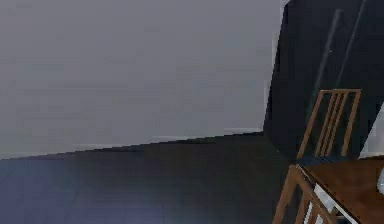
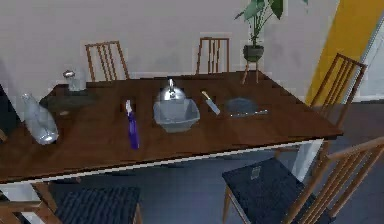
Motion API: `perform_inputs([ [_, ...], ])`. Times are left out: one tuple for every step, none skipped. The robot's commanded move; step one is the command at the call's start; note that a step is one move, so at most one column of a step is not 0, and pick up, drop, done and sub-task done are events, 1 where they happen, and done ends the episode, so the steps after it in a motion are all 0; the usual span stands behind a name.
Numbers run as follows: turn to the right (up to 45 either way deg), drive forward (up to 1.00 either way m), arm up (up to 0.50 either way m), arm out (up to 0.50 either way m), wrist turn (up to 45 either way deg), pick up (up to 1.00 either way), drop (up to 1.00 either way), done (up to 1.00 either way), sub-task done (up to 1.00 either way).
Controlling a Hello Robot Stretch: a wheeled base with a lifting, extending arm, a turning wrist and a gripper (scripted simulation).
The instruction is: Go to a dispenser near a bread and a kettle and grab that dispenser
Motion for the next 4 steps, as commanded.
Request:
perform_inputs([
  [-45.0,0.00,0.00,0.00,0.0,0.00,0.00,0.00,0.00],
  [-45.0,0.00,0.00,0.00,0.0,0.00,0.00,0.00,0.00],
  [-12.0,0.00,0.00,0.00,0.0,0.00,0.00,0.00,0.00],
  [0.0,0.10,0.00,0.00,0.0,0.00,0.00,0.00,0.00],
])
